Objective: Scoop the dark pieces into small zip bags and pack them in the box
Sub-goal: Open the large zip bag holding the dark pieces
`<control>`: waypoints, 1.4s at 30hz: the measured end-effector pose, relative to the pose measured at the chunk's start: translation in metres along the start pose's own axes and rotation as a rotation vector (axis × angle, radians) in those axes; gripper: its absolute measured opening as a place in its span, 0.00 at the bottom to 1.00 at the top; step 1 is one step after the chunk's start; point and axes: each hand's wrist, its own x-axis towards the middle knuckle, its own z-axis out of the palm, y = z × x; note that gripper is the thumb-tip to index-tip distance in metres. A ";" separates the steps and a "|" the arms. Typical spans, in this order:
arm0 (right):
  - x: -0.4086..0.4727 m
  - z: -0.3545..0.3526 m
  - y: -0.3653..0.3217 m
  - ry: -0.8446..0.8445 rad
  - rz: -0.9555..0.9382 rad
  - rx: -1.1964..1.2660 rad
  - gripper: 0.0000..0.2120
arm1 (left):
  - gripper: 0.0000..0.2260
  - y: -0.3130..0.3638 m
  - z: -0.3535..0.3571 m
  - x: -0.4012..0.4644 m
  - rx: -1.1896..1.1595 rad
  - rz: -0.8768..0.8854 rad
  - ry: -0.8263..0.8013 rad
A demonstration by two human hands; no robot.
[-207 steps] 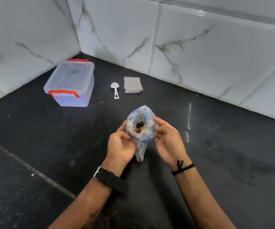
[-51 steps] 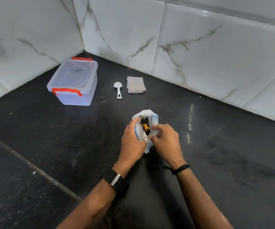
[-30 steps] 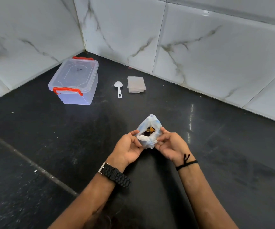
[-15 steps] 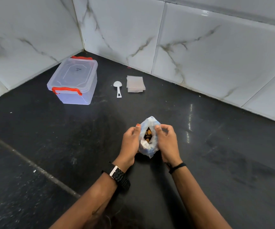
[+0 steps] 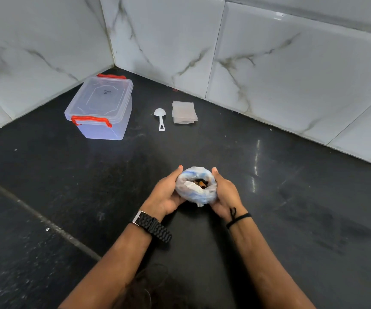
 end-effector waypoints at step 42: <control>-0.015 0.005 -0.005 0.089 -0.767 -1.098 0.21 | 0.23 -0.008 0.011 -0.020 1.468 0.674 0.252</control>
